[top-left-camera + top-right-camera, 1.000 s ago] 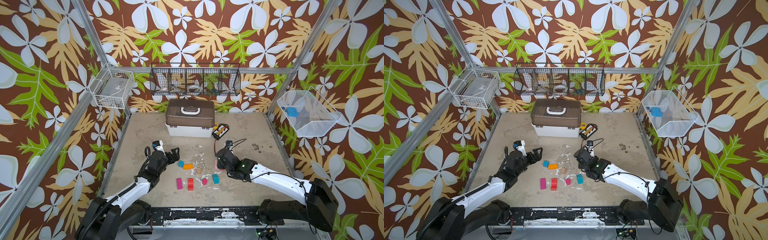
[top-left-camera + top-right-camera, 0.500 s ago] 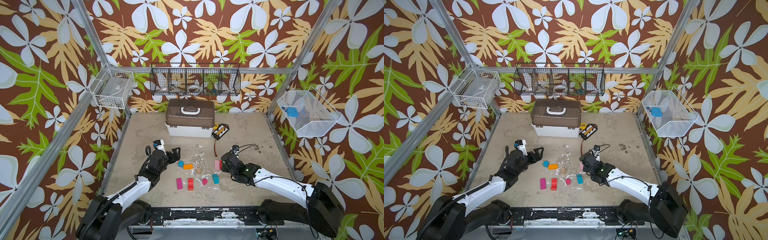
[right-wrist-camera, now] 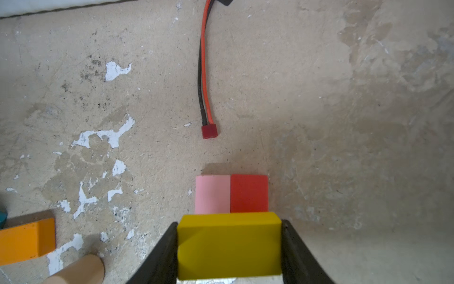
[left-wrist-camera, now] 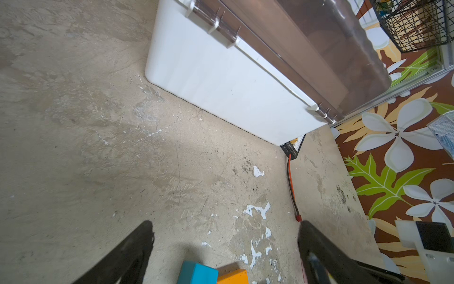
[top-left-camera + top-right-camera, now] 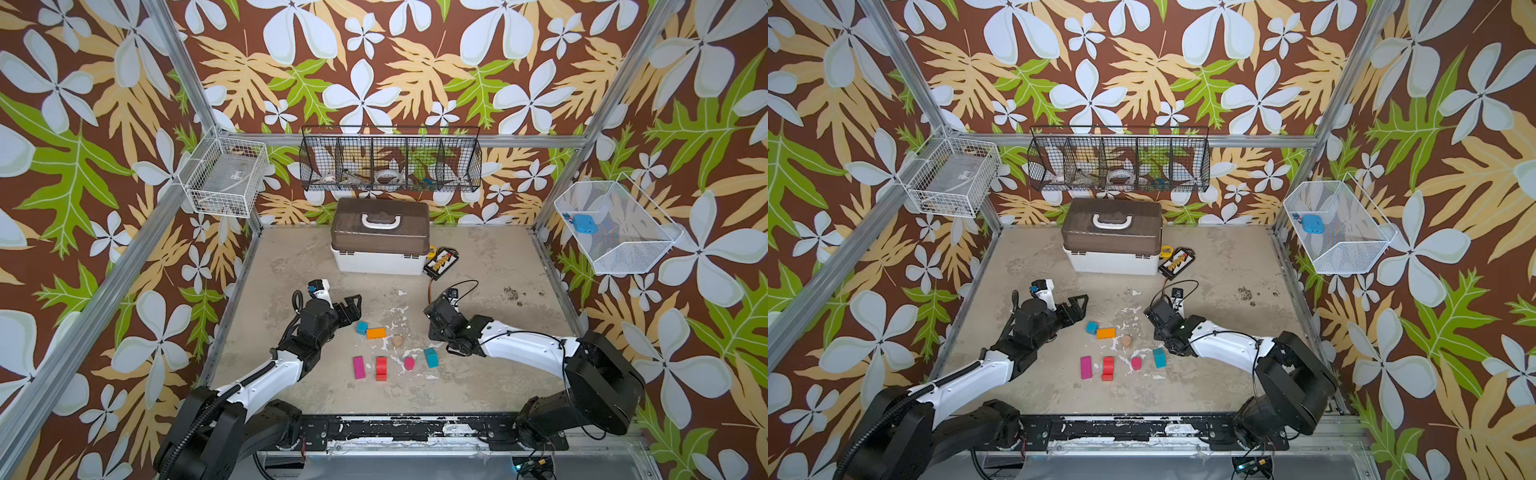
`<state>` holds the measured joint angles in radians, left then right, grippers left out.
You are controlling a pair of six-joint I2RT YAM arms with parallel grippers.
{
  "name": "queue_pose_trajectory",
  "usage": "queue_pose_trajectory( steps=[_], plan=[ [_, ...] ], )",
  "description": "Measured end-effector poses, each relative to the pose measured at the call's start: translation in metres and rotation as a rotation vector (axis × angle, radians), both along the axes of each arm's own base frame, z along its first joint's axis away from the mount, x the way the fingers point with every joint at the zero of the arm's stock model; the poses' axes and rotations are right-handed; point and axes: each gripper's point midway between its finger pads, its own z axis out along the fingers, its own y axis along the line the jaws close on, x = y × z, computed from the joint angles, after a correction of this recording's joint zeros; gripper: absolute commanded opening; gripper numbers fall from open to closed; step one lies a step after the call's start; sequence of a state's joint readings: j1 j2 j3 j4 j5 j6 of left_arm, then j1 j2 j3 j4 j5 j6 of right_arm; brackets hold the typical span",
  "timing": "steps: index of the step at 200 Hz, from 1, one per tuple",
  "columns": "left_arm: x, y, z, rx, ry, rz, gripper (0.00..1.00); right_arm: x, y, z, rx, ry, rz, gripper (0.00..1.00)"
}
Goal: Build the wood block tower
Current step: 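Lower the yellow block onto the pink and red blocks with the right gripper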
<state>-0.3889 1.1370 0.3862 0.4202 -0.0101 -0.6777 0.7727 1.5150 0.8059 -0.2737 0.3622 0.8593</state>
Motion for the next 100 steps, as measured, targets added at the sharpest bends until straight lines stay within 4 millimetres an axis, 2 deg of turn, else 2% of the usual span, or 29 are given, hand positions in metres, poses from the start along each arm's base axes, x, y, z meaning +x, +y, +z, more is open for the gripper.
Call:
queue_pose_trajectory(
  steps=[19,100],
  plan=[
    [0.001,0.0,0.0,0.0,0.002,0.0,0.93,0.002,0.001,-0.004,-0.016,0.01,0.001,0.47],
    [0.001,-0.003,-0.004,-0.001,0.015,-0.014,0.92,0.007,-0.003,-0.014,-0.085,0.027,0.002,0.5]
  ],
)
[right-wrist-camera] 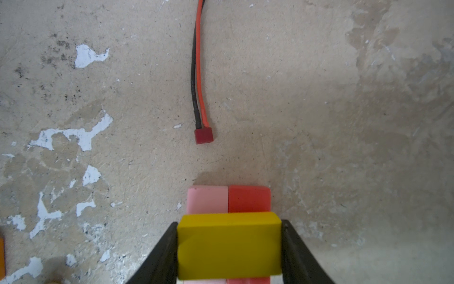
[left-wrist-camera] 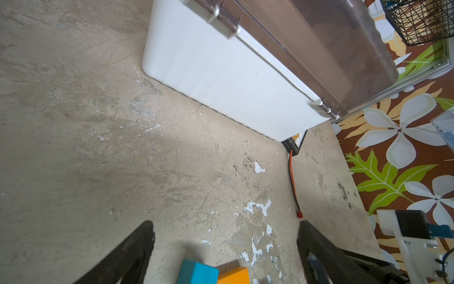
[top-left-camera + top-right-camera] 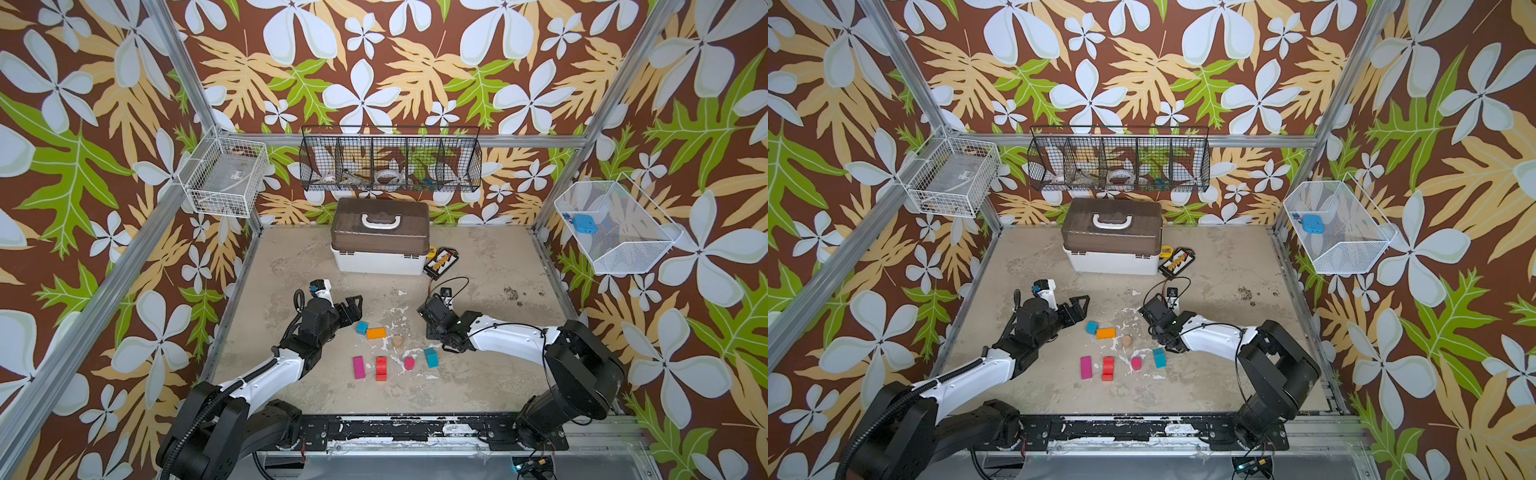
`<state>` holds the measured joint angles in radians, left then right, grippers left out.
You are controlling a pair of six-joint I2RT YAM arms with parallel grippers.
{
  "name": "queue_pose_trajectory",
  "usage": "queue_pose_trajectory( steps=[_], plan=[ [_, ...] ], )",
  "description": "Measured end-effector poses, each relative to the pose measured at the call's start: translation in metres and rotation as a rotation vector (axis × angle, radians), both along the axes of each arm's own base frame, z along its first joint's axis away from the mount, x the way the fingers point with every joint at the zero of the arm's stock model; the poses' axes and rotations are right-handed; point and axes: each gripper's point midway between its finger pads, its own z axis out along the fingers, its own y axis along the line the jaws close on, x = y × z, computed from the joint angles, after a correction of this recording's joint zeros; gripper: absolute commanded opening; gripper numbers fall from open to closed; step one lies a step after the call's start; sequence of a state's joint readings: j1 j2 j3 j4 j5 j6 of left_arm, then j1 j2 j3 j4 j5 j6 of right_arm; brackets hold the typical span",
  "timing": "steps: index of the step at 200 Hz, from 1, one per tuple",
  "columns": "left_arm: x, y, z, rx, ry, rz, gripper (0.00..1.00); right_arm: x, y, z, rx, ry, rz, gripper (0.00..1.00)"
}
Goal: Build the wood block tower
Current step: 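Lower the yellow block onto the pink and red blocks with the right gripper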
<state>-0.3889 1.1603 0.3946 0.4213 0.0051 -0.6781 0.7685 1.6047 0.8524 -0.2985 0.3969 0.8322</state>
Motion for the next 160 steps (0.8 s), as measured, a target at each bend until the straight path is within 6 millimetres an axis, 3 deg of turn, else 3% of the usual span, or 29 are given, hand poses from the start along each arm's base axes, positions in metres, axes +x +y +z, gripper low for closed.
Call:
queue_pose_trajectory(
  steps=[160],
  plan=[
    [0.0024,-0.0016,-0.0045,0.005,0.015,-0.003,0.91,0.0079,0.0005,-0.0025,-0.017,0.012,0.002,0.59]
  ],
)
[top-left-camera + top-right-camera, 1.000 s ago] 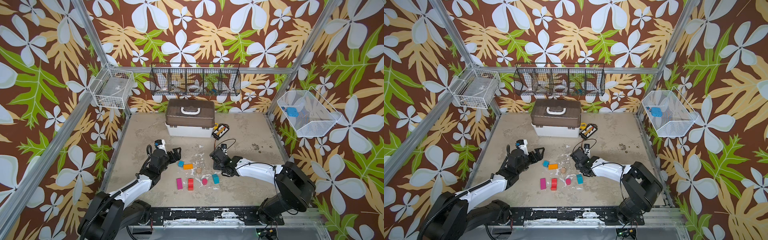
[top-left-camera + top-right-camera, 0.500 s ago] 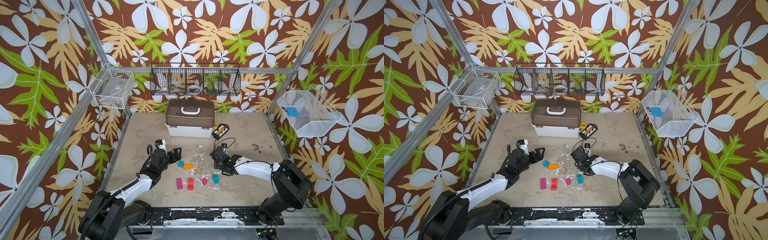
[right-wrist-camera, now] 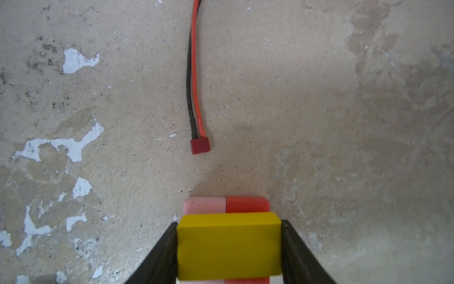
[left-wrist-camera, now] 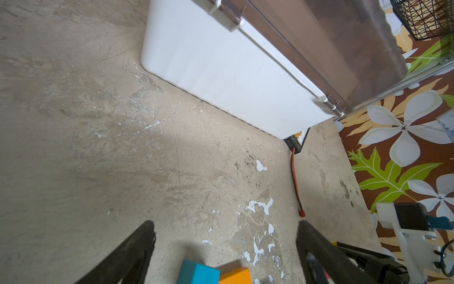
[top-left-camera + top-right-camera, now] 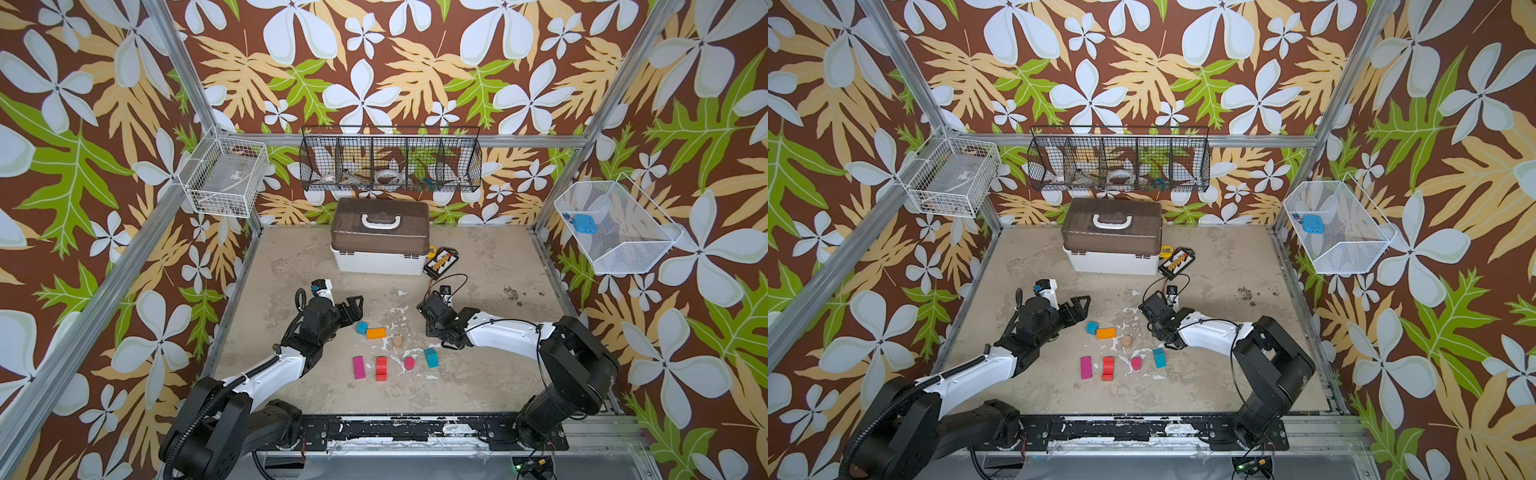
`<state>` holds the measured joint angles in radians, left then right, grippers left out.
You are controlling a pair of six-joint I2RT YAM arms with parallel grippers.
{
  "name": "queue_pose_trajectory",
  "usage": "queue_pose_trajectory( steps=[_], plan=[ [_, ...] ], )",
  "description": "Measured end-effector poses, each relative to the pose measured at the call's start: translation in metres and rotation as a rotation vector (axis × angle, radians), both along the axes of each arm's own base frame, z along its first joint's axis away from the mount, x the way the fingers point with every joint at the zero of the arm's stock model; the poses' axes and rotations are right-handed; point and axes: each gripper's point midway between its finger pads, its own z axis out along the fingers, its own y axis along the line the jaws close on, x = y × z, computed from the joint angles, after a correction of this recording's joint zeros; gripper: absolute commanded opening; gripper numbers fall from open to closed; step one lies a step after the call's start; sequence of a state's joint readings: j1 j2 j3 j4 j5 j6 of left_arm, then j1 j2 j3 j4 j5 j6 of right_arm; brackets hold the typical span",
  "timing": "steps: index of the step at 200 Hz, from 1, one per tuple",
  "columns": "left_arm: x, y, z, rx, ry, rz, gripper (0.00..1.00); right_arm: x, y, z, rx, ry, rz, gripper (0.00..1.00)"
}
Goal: Build the wood block tower
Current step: 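Lower the yellow block onto the pink and red blocks with the right gripper, then open the right gripper to release the yellow block on top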
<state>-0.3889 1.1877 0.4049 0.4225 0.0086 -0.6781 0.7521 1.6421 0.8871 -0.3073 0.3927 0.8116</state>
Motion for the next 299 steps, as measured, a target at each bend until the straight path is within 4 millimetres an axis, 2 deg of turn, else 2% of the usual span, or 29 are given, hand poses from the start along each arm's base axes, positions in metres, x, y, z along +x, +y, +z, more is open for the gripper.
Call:
queue_pose_trajectory(
  steps=[67,85,243,299],
  plan=[
    [0.0001,-0.0003,-0.0012,0.001,0.004,-0.001,0.91,0.0006,0.0002,-0.0031,-0.007,0.008,0.0,0.6],
    [0.0,-0.0007,-0.0013,0.0,0.005,-0.003,0.91,0.0008,0.0001,-0.0031,-0.007,0.007,0.0,0.64],
    [0.0006,-0.0032,-0.0019,-0.004,0.01,-0.014,0.9,0.0044,0.0008,-0.0041,-0.005,0.008,-0.007,0.64],
    [0.0007,-0.0032,-0.0025,-0.003,0.012,-0.014,0.9,0.0051,0.0019,-0.0028,-0.002,0.007,-0.006,0.7]
  ],
)
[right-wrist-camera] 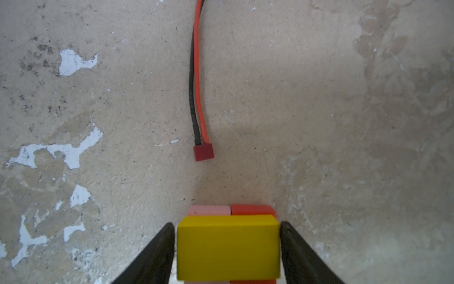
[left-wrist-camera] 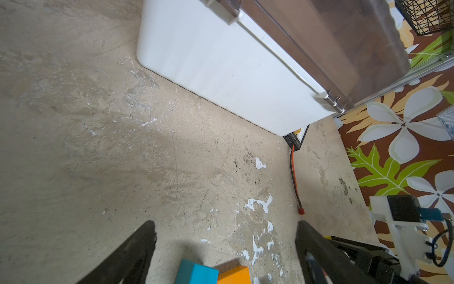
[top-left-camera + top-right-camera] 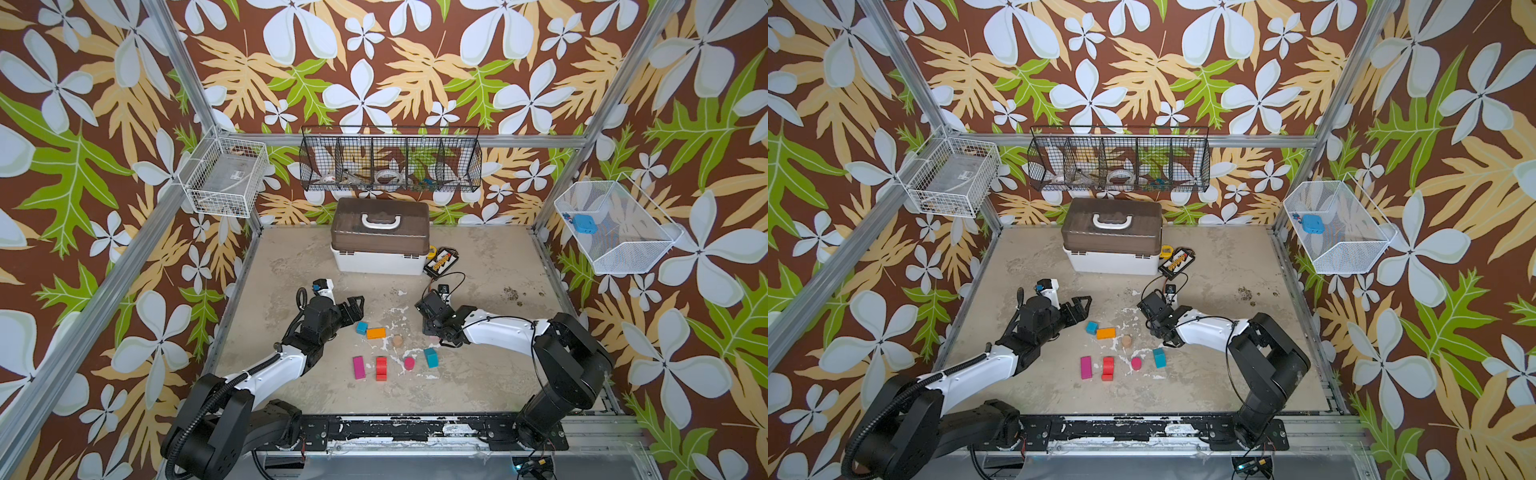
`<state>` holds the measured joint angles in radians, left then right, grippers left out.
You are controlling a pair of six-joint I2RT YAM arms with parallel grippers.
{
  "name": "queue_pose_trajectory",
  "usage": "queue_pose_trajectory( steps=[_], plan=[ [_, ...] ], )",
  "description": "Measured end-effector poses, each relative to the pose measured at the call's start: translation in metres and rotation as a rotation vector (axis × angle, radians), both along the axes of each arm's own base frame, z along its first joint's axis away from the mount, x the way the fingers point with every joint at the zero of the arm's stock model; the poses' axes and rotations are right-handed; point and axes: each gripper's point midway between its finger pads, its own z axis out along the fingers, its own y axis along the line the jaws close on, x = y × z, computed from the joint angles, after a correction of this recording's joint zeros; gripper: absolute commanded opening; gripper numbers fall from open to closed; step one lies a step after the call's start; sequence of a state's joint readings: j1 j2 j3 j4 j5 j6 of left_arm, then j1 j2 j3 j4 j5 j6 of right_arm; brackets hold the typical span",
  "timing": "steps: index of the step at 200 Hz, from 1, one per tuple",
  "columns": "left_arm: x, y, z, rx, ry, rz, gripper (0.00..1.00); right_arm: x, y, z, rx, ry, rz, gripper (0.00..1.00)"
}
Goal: Build the wood block tower
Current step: 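Open the right gripper to release the yellow block on top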
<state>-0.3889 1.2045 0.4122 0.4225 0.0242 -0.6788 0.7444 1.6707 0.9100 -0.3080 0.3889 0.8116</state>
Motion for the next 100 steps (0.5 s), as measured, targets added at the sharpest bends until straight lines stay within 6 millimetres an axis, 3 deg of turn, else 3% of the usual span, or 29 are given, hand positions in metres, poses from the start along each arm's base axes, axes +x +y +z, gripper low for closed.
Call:
queue_pose_trajectory(
  steps=[100],
  plan=[
    [0.0,-0.0001,-0.0012,0.001,0.004,0.0,0.9,-0.003,-0.0046,0.001,-0.001,-0.002,-0.016,0.71]
  ],
)
